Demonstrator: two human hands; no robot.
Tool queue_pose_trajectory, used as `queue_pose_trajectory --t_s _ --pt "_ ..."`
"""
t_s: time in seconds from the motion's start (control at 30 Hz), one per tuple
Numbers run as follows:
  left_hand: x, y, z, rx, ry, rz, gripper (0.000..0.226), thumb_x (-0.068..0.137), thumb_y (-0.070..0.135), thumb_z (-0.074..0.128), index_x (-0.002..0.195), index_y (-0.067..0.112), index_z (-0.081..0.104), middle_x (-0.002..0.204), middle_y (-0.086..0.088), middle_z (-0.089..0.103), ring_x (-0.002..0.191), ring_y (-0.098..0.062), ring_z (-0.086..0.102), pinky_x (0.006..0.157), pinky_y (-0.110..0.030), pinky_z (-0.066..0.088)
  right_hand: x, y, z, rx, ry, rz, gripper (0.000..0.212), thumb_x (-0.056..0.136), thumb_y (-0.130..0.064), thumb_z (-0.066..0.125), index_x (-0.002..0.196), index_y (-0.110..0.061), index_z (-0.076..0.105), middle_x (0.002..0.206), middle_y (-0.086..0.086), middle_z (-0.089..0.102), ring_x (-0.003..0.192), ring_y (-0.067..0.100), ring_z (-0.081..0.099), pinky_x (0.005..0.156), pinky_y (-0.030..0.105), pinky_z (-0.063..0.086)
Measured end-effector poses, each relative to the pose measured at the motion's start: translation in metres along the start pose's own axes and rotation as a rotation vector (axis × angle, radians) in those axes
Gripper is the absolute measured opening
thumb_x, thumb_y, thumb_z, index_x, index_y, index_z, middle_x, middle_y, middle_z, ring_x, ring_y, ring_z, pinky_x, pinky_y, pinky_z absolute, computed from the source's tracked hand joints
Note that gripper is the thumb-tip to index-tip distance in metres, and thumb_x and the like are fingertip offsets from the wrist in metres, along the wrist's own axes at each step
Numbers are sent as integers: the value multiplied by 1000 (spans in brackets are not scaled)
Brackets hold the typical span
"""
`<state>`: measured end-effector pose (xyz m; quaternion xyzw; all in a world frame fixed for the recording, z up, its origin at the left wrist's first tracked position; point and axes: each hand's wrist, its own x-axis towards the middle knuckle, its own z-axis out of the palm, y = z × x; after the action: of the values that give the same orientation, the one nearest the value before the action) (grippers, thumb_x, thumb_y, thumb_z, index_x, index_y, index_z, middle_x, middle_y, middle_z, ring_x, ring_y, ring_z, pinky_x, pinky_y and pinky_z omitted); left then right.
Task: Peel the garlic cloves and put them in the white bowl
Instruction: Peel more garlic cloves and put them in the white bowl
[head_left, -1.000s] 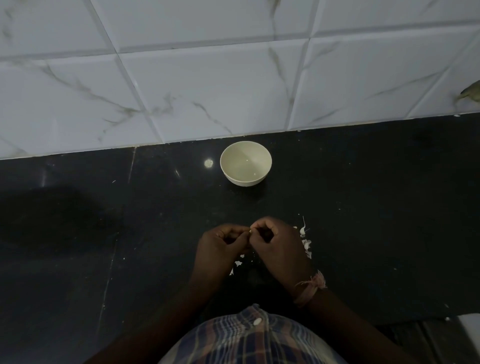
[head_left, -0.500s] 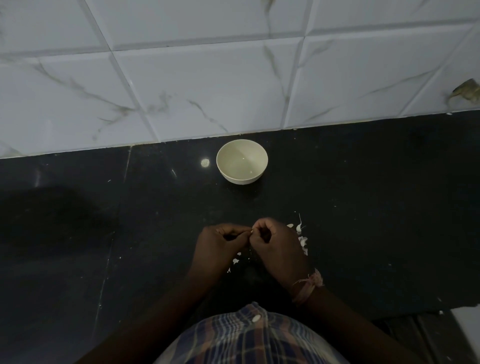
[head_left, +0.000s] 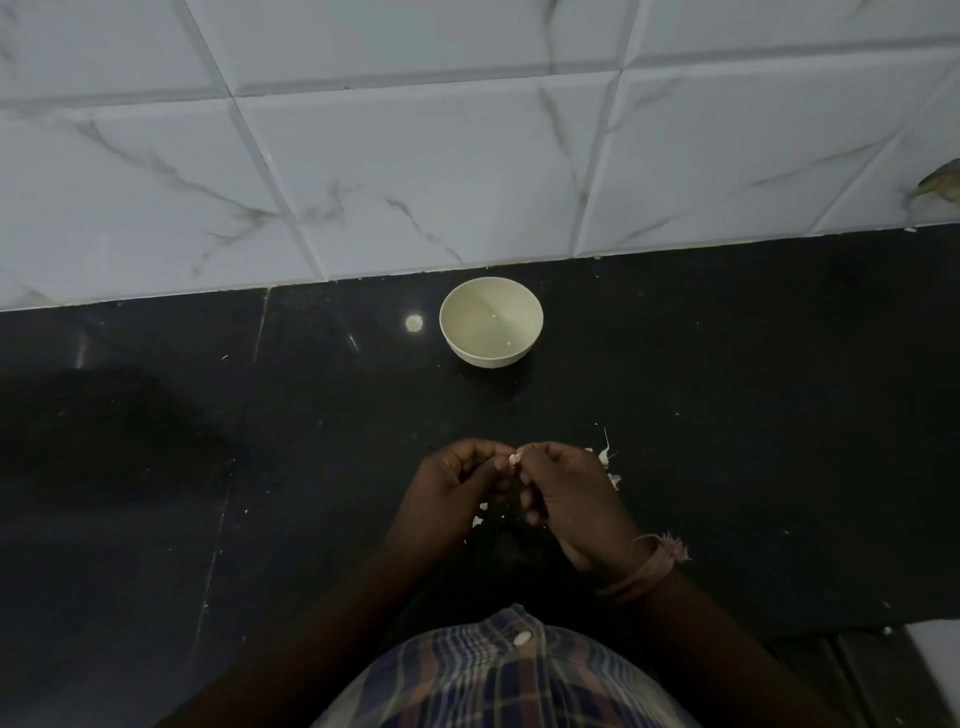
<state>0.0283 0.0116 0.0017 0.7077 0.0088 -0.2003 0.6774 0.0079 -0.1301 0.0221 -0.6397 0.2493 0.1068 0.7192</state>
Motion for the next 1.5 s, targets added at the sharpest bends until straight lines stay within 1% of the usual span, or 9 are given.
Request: queue_pose_trajectory --t_s 0.17,0.27,0.47,0.6,0.83,1.03,1.13,1.33,1.5 --pt "6 -9 6 -217 -19 -132 19 104 8 51 104 -3 67 80 -19 68 69 -29 63 70 -41 53 -1 1 7 96 -28 61 44 97 -6 50 56 -16 58 52 5 50 48 14 42 46 27 31" --pt "7 -11 7 -433 -11 -231 19 106 8 46 106 -2 62 85 -23 64 69 -28 60 66 -41 53 0 3 8 114 -33 100 51 97 -7 49 49 -19 61 57 8 54 51 15 46 49 28 32" --pt "8 -10 5 -588 44 -333 20 106 10 44 98 8 62 81 -5 58 69 -14 53 66 -26 47 6 17 4 102 36 128 24 99 -11 51 77 -7 58 68 11 59 55 15 56 51 28 44" --pt "8 -12 3 -581 42 -339 19 107 12 44 106 5 61 77 -5 60 67 -14 56 65 -31 51 2 16 2 -10 64 18 6 96 -6 59 98 -6 65 77 13 72 65 20 68 63 33 58" --pt "4 -8 5 -510 53 -304 20 104 7 49 117 1 63 79 -5 71 68 -11 67 65 -23 55 5 16 1 -246 104 -125 25 94 -1 49 87 -14 70 85 7 76 80 21 75 80 47 62" --pt "6 -14 0 -476 89 -268 17 99 9 59 113 5 69 99 -10 75 82 -14 69 75 -26 56 2 12 0 -337 111 -283 12 94 -11 66 100 -20 72 92 -8 74 85 -2 69 76 15 53" --pt "5 -16 1 -472 103 -243 17 97 8 63 112 4 69 101 -14 75 89 -19 71 80 -30 58 2 9 0 -363 94 -337 9 92 -12 70 96 -19 74 90 -9 74 84 -2 68 72 10 51" --pt "3 -12 1 -440 139 -153 17 82 9 74 99 7 74 103 -21 75 95 -32 70 91 -43 55 5 9 1 -322 81 -298 5 92 -18 71 93 -22 73 85 -6 74 80 5 70 70 22 58" --pt "4 -8 -6 -132 171 -16 12 88 2 74 94 12 75 94 -11 77 87 -24 74 84 -42 58 6 9 3 -147 6 -168 10 96 -16 65 93 -15 75 79 11 75 68 22 71 68 40 60"
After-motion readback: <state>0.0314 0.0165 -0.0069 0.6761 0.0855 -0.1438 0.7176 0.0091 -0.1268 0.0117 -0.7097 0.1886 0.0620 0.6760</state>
